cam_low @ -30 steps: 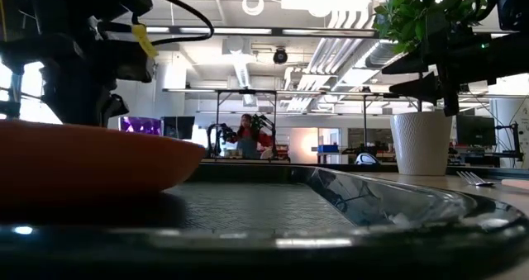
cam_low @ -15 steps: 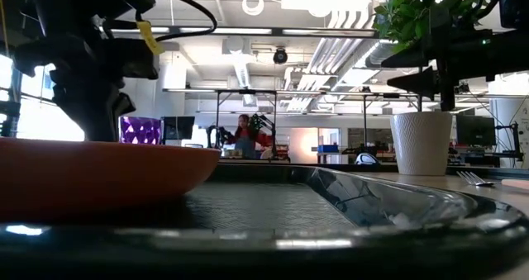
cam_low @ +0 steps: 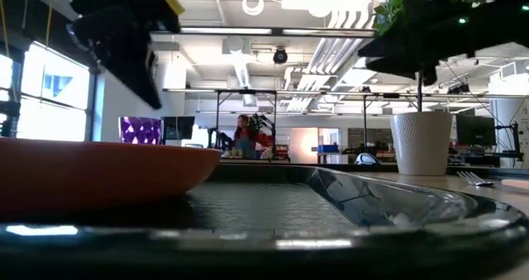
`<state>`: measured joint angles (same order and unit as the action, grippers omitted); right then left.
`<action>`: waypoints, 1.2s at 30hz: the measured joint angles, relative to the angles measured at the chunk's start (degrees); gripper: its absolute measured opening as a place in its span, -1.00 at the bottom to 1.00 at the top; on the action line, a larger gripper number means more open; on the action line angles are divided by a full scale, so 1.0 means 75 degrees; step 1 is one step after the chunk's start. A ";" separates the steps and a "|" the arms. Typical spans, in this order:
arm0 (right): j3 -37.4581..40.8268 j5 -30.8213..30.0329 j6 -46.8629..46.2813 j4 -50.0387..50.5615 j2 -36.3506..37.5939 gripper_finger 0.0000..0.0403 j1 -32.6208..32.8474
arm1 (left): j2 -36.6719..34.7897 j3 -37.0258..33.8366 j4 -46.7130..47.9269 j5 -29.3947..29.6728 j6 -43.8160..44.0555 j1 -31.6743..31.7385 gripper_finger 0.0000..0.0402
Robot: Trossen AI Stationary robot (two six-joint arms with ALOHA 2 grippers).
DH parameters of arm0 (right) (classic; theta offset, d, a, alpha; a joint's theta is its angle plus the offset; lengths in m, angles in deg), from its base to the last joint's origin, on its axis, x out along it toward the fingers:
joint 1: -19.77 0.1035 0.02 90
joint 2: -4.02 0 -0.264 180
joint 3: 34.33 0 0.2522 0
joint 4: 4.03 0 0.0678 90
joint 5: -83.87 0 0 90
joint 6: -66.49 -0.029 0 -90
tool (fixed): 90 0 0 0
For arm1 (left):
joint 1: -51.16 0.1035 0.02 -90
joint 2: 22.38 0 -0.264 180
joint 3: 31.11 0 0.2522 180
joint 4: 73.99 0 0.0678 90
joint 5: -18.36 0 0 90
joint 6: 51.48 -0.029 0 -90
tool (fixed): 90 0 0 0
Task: Pick and place plate/cup/fork/spoon on tray
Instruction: Put the violet glass on the black serving tray to the top left of the orange plate
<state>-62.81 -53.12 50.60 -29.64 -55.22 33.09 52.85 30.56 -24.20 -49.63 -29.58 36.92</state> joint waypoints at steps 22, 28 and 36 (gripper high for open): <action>-0.5513 0.1562 0.1385 0.3533 -0.4271 -0.36 -0.0916 | -0.3068 0.0179 0.1673 0.4326 0.0066 0.0029 -0.56; -0.6238 0.1799 0.1223 0.3581 -0.5561 -0.69 -0.1088 | -0.2994 0.0144 0.1546 0.3922 0.0066 0.0721 -0.57; -0.6914 0.2986 0.1134 0.3473 -0.6106 -0.98 -0.1071 | -0.2932 0.0147 0.0762 0.1461 -0.0702 0.3472 -0.68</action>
<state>-114.66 -30.72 59.10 -3.59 -101.01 25.06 30.87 31.67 -18.49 -38.68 -34.84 62.96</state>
